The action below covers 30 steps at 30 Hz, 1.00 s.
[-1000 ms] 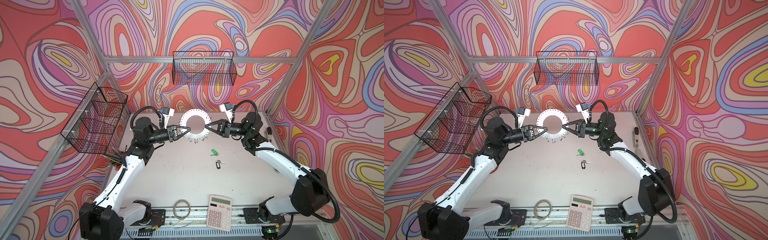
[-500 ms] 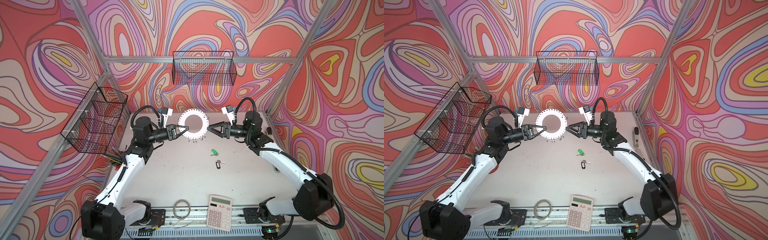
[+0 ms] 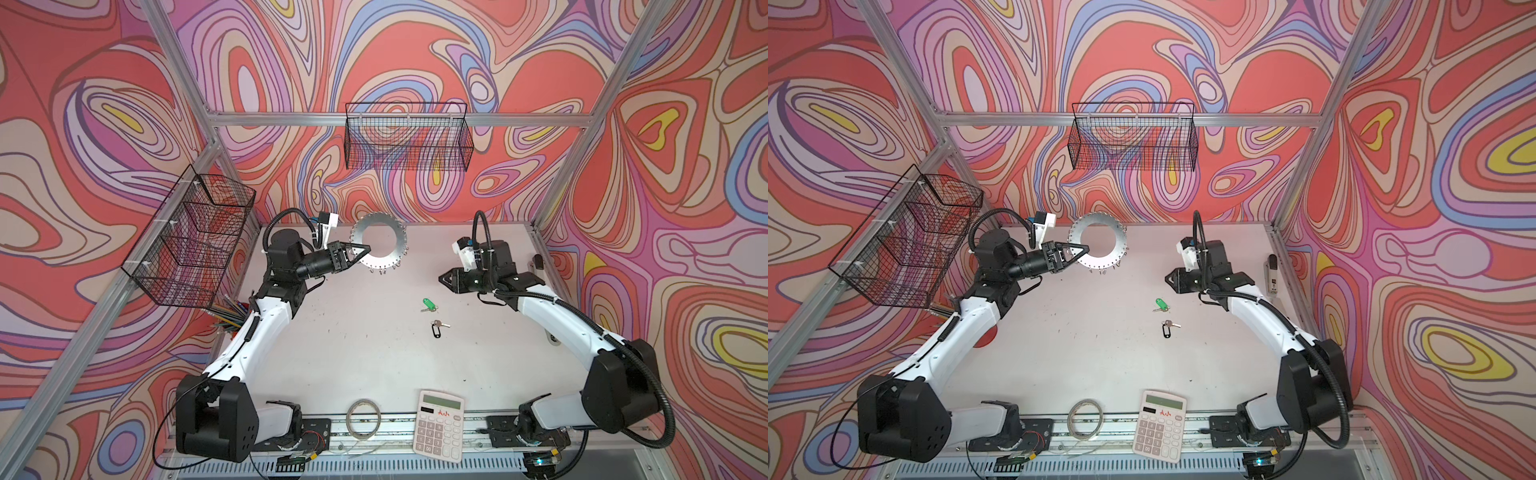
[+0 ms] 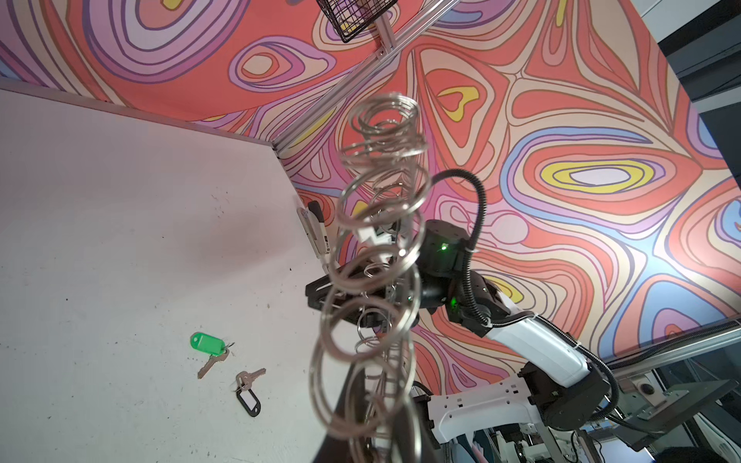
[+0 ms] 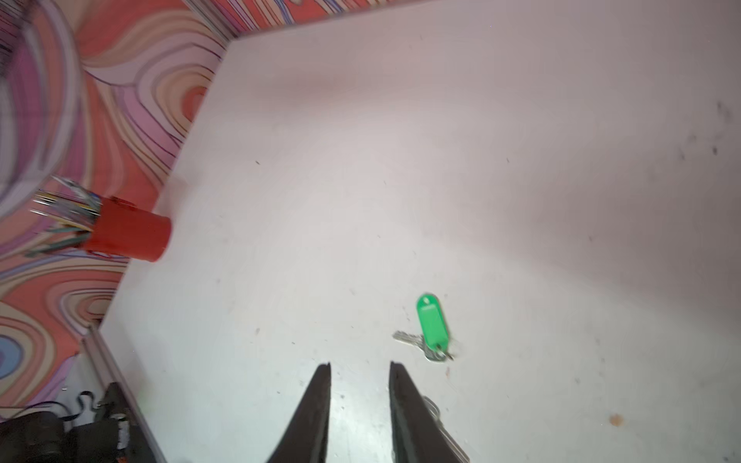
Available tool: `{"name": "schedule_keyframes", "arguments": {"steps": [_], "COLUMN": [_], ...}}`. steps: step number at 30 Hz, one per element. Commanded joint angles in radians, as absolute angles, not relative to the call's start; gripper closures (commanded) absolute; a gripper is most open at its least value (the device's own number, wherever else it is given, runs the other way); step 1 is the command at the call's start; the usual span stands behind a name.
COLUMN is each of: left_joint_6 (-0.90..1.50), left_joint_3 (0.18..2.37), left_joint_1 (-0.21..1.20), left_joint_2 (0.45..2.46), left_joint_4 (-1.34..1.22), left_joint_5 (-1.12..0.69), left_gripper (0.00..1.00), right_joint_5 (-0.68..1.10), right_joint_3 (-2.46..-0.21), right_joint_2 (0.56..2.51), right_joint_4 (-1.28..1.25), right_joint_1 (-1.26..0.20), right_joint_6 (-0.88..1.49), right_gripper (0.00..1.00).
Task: Attach keys to a key ring
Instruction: Pick up the key from the center of the table.
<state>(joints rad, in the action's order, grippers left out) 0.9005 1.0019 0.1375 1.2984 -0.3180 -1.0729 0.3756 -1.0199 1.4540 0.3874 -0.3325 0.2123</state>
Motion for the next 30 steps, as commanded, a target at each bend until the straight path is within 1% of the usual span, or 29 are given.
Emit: {"name": "schedule_keyframes", "arguments": {"steps": [1, 12, 22, 25, 27, 30], "left_joint_6": [0.916, 0.923, 0.929, 0.931, 0.931, 0.930], "left_joint_3": [0.983, 0.965, 0.953, 0.954, 0.954, 0.954], "left_joint_1": [0.135, 0.133, 0.130, 0.129, 0.127, 0.126], "left_joint_2": [1.271, 1.273, 1.266, 1.264, 1.261, 1.259], "left_joint_4": [-0.386, -0.402, -0.406, -0.405, -0.402, -0.398], "left_joint_5": [-1.089, -1.100, -1.103, -1.107, -1.108, -1.109], "left_gripper": [1.00, 1.00, 1.00, 1.00, 1.00, 1.00], "right_joint_5": [0.236, 0.139, 0.108, 0.119, 0.124, 0.129], "right_joint_3": [-0.972, -0.887, -0.879, -0.876, -0.876, -0.876], "right_joint_2": [1.471, 1.570, 1.622, 1.630, 1.636, 1.643], "right_joint_4": [0.417, 0.368, 0.362, 0.348, 0.347, 0.352], "right_joint_1": [-0.385, -0.496, -0.505, -0.505, -0.506, -0.510], "right_joint_6": [0.159, 0.167, 0.123, 0.117, 0.115, 0.105], "right_gripper": [0.73, 0.73, 0.72, 0.73, 0.76, 0.77]}}
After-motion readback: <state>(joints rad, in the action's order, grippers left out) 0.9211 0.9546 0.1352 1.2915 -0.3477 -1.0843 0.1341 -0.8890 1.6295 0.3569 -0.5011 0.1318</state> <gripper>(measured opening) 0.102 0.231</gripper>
